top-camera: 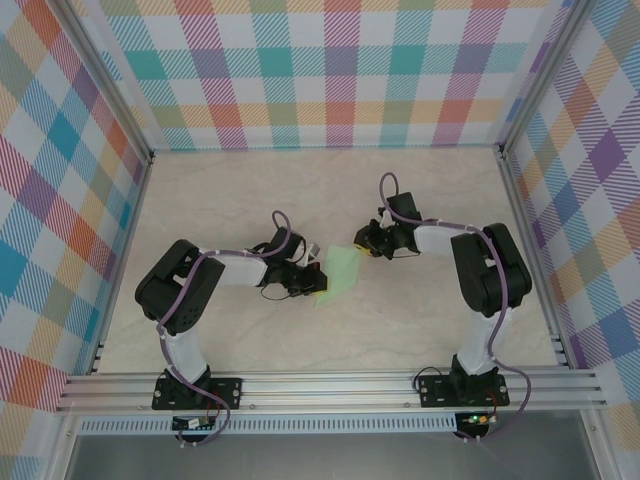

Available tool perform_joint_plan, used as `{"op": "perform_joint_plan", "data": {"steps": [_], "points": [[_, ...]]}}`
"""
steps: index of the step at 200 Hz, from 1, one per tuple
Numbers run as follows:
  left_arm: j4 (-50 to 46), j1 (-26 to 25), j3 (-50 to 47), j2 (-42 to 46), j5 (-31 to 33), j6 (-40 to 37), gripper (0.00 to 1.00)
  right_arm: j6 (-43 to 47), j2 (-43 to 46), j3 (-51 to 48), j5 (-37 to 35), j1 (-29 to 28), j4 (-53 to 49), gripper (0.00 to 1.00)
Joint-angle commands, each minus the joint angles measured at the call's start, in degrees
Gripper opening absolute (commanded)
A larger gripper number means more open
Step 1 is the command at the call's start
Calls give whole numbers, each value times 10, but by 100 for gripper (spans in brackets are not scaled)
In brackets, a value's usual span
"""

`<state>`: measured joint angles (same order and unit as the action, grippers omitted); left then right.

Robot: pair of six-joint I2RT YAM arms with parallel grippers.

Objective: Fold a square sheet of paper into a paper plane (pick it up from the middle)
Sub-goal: Fourth fold the wing at the center of the table.

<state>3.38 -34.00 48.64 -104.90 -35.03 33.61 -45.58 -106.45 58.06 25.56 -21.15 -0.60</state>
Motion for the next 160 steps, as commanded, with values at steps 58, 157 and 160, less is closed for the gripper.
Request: {"op": "perform_joint_plan", "data": {"steps": [58,157,160], "points": [[-74,-9,-19,-31,17,-12,4,-41,-6,-54,32,-87,81,17],[-113,-9,4,77,-22,-2,18,-37,-44,-90,10,-88,80,15],[-113,-9,5,79,-23,-1,18,-37,-44,-89,11,-88,80,15]]}}
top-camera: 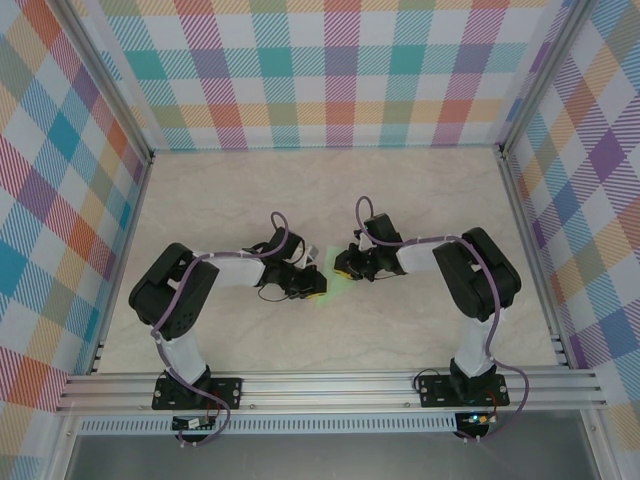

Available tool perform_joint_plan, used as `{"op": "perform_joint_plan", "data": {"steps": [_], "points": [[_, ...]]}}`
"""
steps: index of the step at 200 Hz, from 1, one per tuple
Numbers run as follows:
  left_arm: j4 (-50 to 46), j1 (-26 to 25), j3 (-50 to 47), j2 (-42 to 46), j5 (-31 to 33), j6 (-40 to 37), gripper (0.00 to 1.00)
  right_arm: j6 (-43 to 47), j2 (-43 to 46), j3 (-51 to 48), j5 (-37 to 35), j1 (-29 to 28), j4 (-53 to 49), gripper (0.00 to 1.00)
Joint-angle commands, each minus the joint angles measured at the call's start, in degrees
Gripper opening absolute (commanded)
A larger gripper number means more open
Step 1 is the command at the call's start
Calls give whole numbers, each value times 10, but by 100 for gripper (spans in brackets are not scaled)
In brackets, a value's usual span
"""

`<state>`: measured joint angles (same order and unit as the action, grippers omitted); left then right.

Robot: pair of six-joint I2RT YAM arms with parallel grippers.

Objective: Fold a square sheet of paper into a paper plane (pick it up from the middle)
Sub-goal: Fourth fold the wing at the center of the table.

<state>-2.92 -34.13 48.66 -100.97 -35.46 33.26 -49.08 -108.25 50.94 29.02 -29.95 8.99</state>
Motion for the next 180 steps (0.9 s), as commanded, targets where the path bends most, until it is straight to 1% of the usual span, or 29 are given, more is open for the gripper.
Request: {"op": "perform_joint_plan", "data": {"steps": [1,28,61,87,112,148,180], "points": [[-50,-8,5,40,-20,3,18,-2,-26,-18,-24,0,-17,15],[-25,-8,7,38,-43,21,18,-2,-26,-18,-24,-1,-18,15],[1,-8,12,-5,-70,32,18,-2,-27,-18,-24,0,-19,15],[-12,-8,2,-26,-57,30,18,-1,-30,-19,-24,0,-20,15],[-9,-8,-31,-23,-50,28,17,-2,-31,-22,-25,0,-19,15],[-1,-8,-81,-16,-73,22,16,1,-32,-20,-27,-1,-24,15],[-37,-7,-100,18,-63,2,15,2,-31,-20,-28,0,-27,16]]}}
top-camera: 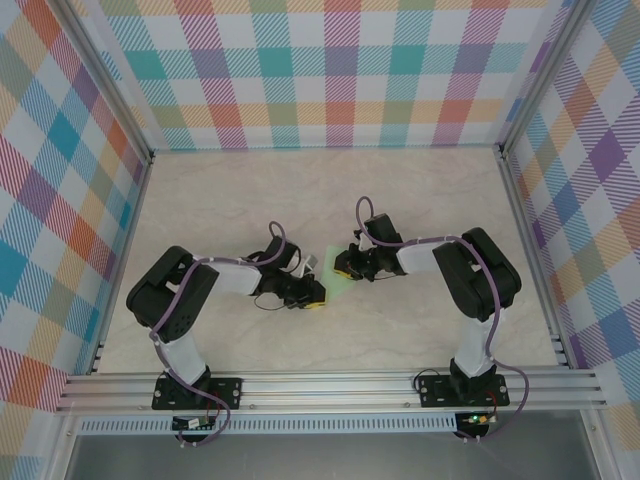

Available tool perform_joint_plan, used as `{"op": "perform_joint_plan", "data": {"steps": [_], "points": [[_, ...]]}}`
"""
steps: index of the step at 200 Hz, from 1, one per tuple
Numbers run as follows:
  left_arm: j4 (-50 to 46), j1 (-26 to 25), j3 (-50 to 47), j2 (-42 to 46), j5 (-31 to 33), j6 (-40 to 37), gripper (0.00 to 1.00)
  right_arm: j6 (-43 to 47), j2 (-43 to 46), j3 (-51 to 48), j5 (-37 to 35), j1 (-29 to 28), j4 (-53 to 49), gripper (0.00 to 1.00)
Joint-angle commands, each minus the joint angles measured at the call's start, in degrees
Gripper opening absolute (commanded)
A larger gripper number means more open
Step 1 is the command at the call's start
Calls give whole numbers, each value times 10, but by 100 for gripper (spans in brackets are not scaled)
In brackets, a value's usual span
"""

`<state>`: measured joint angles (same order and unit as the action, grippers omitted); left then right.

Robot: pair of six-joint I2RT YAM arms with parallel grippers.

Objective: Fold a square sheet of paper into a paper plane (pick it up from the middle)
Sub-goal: Fourth fold the wing at the center of the table.

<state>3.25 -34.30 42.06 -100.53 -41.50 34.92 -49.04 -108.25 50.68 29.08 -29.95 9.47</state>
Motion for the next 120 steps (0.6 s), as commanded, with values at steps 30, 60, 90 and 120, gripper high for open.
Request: {"op": "perform_joint_plan", "data": {"steps": [30,60,90,120], "points": [[-121,-5,-37,29,6,-26,15,1,-31,-17,-26,0,-31,16],[-112,-4,-36,64,19,-15,14,2,-25,-12,-16,-1,-31,17],[-138,-2,-14,132,102,-13,12,7,-15,-1,-8,-1,-37,18],[-170,-1,32,133,179,-16,12,13,-2,23,-2,-2,-54,19]]}}
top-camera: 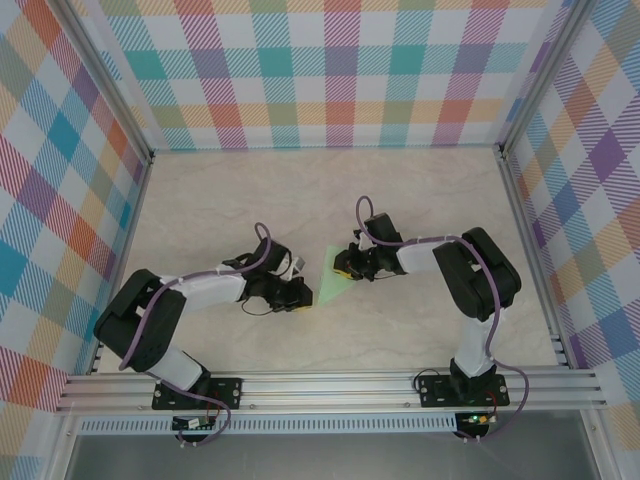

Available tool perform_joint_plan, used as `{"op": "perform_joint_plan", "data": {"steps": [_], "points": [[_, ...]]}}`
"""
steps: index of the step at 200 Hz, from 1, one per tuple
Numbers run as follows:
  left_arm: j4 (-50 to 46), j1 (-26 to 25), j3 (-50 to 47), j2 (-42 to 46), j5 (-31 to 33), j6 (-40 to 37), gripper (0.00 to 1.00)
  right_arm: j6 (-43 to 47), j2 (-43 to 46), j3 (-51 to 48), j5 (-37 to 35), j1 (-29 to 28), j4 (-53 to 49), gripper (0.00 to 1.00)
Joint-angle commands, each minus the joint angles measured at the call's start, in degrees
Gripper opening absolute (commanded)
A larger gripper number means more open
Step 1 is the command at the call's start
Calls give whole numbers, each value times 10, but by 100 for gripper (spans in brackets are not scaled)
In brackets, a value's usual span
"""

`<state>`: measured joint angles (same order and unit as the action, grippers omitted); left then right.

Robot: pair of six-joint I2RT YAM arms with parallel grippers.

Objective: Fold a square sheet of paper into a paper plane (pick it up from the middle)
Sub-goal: Fourth fold the wing at the center of the table.

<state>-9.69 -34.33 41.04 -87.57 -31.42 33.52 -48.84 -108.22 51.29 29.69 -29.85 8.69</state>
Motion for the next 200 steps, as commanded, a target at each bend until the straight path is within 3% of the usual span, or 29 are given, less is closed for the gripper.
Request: {"op": "perform_joint_plan", "data": {"steps": [1,34,78,125,200], "points": [[-41,-1,44,2,79,-2,12,12,-1,18,-8,-3,-47,19],[-27,-3,93,-52,56,-1,13,17,32,33,-13,-5,-67,19],[-38,-9,142,-112,50,-7,22,19,126,-6,-98,-4,-123,24],[-57,-17,173,-141,70,-20,22,-7,191,-64,-144,-4,-135,30],[-74,-18,177,-159,68,-22,22,-21,196,-83,-115,-4,-108,31]]}}
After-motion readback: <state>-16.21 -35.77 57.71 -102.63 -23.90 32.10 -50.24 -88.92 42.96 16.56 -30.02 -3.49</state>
